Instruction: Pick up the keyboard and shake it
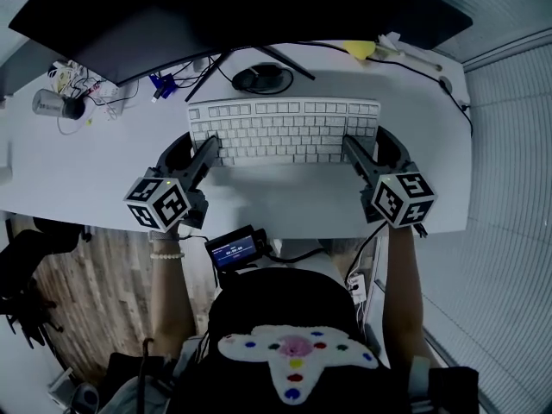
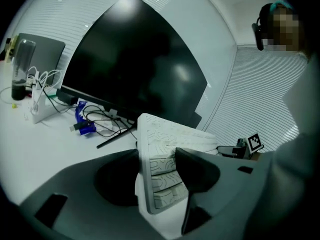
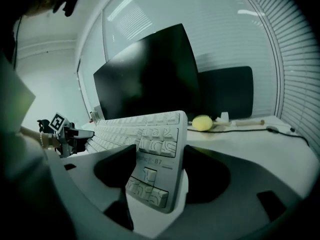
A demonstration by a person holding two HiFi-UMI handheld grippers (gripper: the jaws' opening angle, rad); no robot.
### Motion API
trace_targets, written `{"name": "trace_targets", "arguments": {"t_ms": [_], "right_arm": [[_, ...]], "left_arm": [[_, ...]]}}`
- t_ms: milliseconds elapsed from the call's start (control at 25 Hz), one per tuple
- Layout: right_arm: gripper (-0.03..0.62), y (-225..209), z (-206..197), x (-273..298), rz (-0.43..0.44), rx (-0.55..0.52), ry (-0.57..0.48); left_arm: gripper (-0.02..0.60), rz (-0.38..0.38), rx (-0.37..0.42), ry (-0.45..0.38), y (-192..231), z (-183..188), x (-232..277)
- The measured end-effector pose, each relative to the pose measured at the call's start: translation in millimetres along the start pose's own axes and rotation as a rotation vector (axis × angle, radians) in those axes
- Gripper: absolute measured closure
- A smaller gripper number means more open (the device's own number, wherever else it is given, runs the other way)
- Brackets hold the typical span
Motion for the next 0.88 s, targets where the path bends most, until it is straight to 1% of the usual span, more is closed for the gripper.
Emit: {"name": "trace_targets", "arguments": {"t_ms": [240,320,360,400,480,520,560,640,800,880], "right_arm": [[0.284,10.3,-6.4,-24.5,0.017,-0.085,-0.295],[0.284,11.5,-3.7,-19.6,0.018,-0.119,-0.386],[0.284,10.2,-4.4,-14.4,0.016,-0.128,-0.389],[0.284,9.0,-8.8,-14.1,0.008,-0.123,-0.335],[0.284,8.1,-15.8,-23.1,-0.019,-0.076,-0.12],[0.284,6.8,-12.9,-21.3,-0.029,-0.055,-0.036],[0.284,4.5,-7.7,-13.5,-0.034,-0.045,0.003],[0.284,0.6,-0.8,1.5,-0.034,-0.044,-0.009],[0.284,0.4,-6.7,-0.7,-0.029,-0.061,-0.084],[0.284,-0.1,-7.3,-0.7,-0.027,-0.053,-0.076]], "left_arm": [[0.347,-0.042,0.226,-0.209,-16.2,19.0,-17.2],[0.347,-0.057,0.288,-0.275,-11.1,27.8,-13.1],[0.347,-0.059,0.284,-0.276,-6.7,25.5,-9.1],[0.345,-0.054,0.233,-0.235,-6.0,13.0,-8.7],[0.345,-0.029,0.048,-0.081,-12.3,-21.9,-14.7],[0.345,-0.019,-0.01,-0.032,-9.0,-26.5,-10.7],[0.345,-0.015,-0.028,-0.016,-0.9,-22.6,-2.0],[0.344,-0.016,-0.003,-0.033,12.0,-11.9,11.6],[0.344,-0.031,0.064,-0.086,10.9,-9.9,10.5],[0.344,-0.026,0.066,-0.081,9.9,-9.3,9.3]]}}
Point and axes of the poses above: the fingertips, and each gripper's own axes: x forward along the fingers, y to its left, z out of its top, the point moved 5 cm from there along -x, backward along the fingers, and after that the axes turned 5 degrees about x, right-handed, at the moved point
